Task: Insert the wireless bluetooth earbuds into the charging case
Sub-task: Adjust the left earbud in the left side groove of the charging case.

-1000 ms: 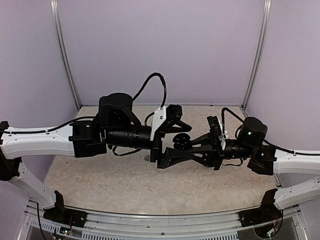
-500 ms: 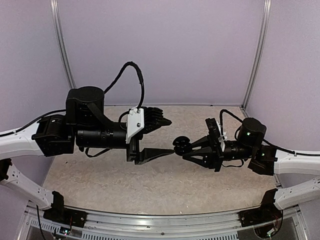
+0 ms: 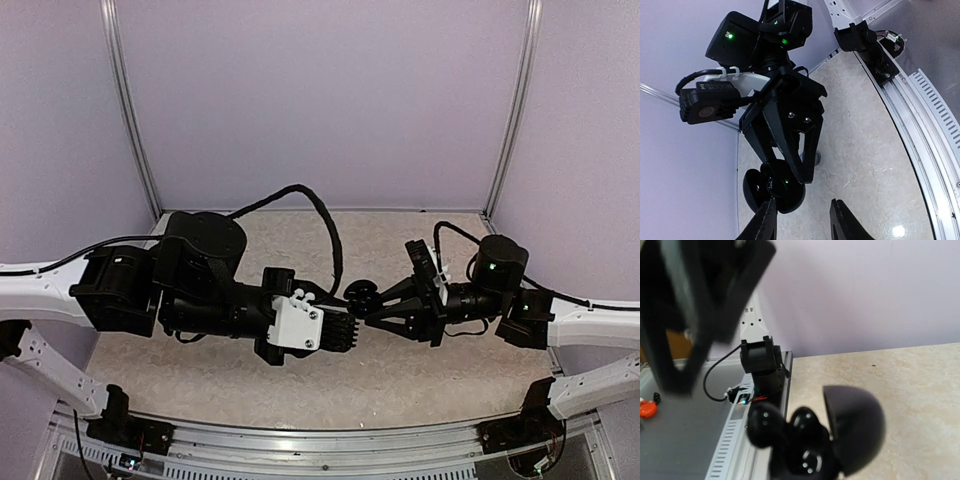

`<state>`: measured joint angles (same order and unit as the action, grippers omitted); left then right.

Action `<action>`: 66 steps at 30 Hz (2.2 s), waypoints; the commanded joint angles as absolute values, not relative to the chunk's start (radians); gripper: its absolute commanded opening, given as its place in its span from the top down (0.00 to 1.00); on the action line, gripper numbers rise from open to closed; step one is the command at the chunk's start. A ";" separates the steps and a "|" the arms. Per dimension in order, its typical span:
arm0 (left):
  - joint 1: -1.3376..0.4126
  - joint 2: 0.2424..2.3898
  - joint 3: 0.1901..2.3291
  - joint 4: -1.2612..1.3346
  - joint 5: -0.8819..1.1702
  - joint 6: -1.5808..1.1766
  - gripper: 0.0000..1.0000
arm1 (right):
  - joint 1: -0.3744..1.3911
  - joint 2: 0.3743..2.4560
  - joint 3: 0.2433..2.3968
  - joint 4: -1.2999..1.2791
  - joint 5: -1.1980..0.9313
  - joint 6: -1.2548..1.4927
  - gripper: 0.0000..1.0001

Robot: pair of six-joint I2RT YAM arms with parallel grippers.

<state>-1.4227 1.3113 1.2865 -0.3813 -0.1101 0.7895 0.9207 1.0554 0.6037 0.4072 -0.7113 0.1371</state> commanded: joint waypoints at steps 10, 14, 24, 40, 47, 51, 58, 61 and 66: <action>-1.437 1.374 1.335 -0.415 -0.140 0.913 0.68 | 0.925 1.089 0.638 0.418 -0.758 0.175 1.00; -1.437 1.380 1.331 -0.406 -0.142 0.926 0.69 | 0.926 1.099 0.641 0.420 -0.763 0.175 1.00; -1.423 1.381 1.301 -0.351 -0.159 0.944 0.69 | 0.930 1.103 0.646 0.414 -0.773 0.170 1.00; -1.396 1.392 1.286 -0.330 -0.165 0.949 0.73 | 0.936 1.109 0.659 0.398 -0.796 0.155 1.00; -1.391 1.400 1.286 -0.318 -0.170 0.952 0.75 | 0.942 1.111 0.663 0.390 -0.795 0.146 1.00; -1.391 1.409 1.294 -0.319 -0.169 0.955 0.78 | 0.946 1.117 0.670 0.385 -0.793 0.140 1.00; -1.393 1.421 1.301 -0.324 -0.177 0.959 0.83 | 0.948 1.118 0.673 0.383 -0.794 0.134 1.00; -1.394 1.426 1.302 -0.321 -0.184 0.958 0.84 | 0.948 1.118 0.673 0.384 -0.794 0.135 1.00; -1.394 1.437 1.307 -0.320 -0.197 0.948 0.86 | 0.950 1.115 0.674 0.382 -0.790 0.130 1.00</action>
